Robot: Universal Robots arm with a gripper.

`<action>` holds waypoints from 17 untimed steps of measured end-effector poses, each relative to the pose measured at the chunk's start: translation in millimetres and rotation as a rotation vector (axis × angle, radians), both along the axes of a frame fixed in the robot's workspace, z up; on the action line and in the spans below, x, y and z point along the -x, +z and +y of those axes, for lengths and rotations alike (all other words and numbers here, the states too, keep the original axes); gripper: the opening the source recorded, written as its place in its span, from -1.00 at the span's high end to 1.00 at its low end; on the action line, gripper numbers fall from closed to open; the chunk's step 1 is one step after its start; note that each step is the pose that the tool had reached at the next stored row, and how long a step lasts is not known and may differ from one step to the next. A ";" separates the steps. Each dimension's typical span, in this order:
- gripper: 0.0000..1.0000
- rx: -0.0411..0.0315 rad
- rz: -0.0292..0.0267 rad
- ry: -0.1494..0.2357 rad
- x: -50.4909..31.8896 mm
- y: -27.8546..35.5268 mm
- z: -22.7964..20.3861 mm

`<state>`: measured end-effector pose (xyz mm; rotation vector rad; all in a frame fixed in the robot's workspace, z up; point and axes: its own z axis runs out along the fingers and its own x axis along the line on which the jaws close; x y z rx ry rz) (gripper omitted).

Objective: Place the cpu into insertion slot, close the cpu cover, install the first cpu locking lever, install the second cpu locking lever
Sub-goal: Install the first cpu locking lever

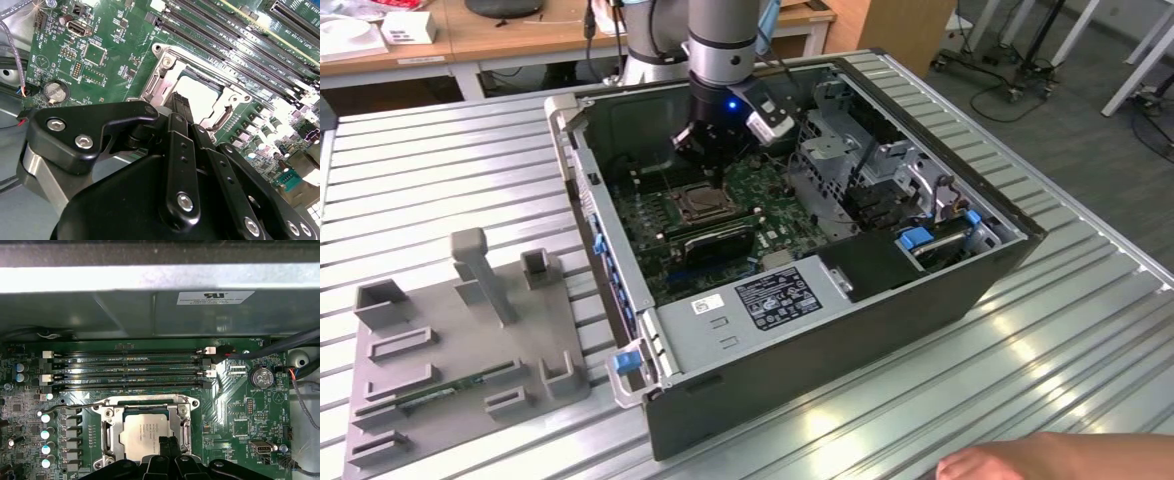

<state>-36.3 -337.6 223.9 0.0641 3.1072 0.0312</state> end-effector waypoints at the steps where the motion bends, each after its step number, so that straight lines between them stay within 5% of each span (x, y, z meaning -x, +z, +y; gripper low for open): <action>1: 0.79 0.0000 0.0001 0.000 0.5 0.0 0.0; 17: 0.79 0.0000 0.0000 0.000 24.5 0.0 0.0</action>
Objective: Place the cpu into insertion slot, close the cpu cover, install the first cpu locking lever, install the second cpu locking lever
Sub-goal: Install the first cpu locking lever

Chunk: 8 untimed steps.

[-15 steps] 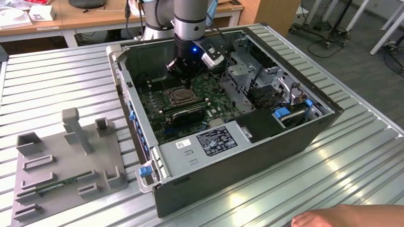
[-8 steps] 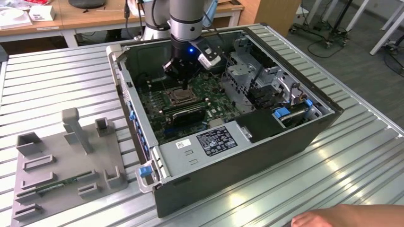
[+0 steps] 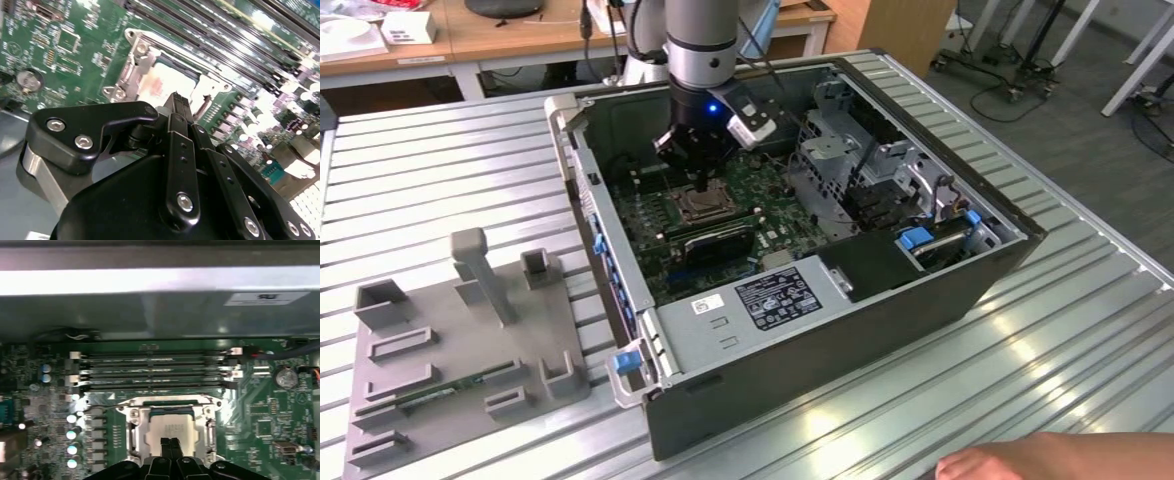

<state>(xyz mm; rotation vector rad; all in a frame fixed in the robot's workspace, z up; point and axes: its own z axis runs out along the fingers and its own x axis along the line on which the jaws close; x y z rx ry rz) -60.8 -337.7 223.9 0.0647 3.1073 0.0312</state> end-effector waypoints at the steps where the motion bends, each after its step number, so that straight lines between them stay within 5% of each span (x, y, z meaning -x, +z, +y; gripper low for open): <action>1: 0.79 0.0000 0.0000 0.000 2.6 0.0 0.0; 8: 0.79 0.0000 0.0000 -0.002 20.1 -0.1 0.0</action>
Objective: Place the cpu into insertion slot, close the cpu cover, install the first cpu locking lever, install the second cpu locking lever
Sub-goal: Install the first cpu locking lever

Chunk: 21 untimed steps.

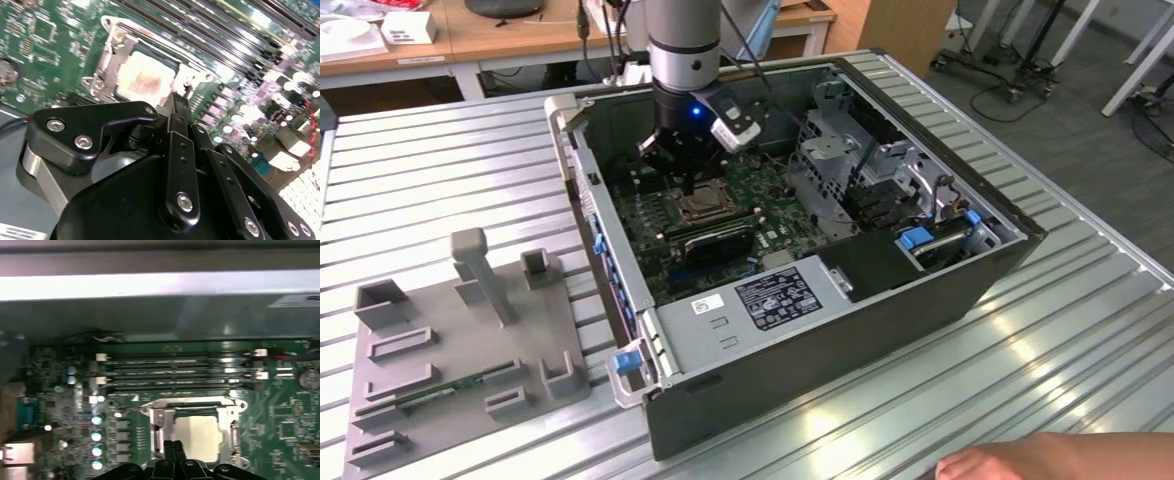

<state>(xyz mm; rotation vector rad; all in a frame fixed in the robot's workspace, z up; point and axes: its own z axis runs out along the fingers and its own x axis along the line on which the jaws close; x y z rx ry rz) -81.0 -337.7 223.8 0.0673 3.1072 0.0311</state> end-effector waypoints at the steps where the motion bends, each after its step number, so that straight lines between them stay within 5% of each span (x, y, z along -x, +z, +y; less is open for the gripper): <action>1: 0.79 -0.0001 0.0000 0.000 2.9 0.0 0.0; 13: 0.79 -0.0001 -0.0003 -0.002 31.9 -0.1 0.0; 21: 0.79 0.0001 -0.0001 -0.002 34.6 0.2 0.0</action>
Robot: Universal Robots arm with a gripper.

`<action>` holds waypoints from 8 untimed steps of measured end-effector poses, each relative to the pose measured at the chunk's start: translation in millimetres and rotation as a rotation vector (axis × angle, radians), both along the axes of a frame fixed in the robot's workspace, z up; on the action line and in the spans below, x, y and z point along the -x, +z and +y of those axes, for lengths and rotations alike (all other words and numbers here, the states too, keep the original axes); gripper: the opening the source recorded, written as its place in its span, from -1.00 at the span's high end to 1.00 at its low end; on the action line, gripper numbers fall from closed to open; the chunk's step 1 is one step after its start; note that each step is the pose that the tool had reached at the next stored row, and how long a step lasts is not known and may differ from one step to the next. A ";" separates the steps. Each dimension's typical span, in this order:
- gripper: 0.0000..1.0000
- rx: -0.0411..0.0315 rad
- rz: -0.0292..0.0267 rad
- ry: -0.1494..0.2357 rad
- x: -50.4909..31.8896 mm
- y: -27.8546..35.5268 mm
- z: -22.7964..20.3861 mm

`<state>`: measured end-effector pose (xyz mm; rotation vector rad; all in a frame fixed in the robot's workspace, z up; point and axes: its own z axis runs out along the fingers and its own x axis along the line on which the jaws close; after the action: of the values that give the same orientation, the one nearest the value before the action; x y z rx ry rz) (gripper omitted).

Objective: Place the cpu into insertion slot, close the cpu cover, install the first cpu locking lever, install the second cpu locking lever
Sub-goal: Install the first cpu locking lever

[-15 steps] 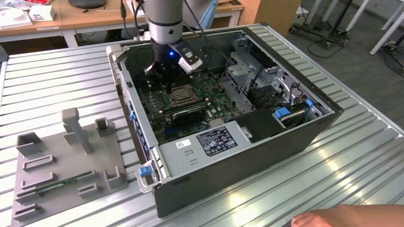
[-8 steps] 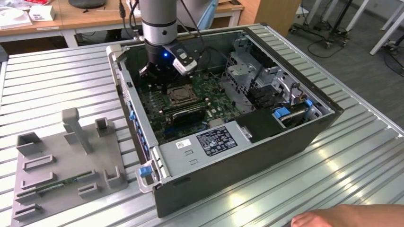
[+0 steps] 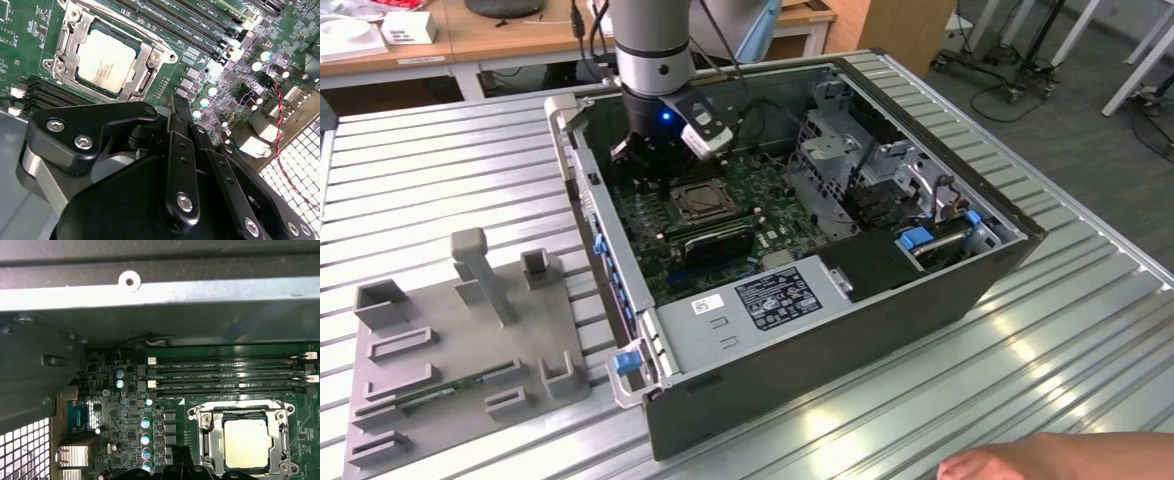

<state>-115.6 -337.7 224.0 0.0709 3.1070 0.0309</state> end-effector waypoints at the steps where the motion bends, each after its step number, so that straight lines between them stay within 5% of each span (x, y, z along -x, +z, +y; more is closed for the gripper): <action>1: 0.79 0.0002 0.0001 0.000 0.1 0.6 -0.1; 8: 0.79 0.0000 -0.0003 0.000 0.0 8.1 0.0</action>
<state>-115.5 -337.7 232.0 0.0709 3.1067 0.0309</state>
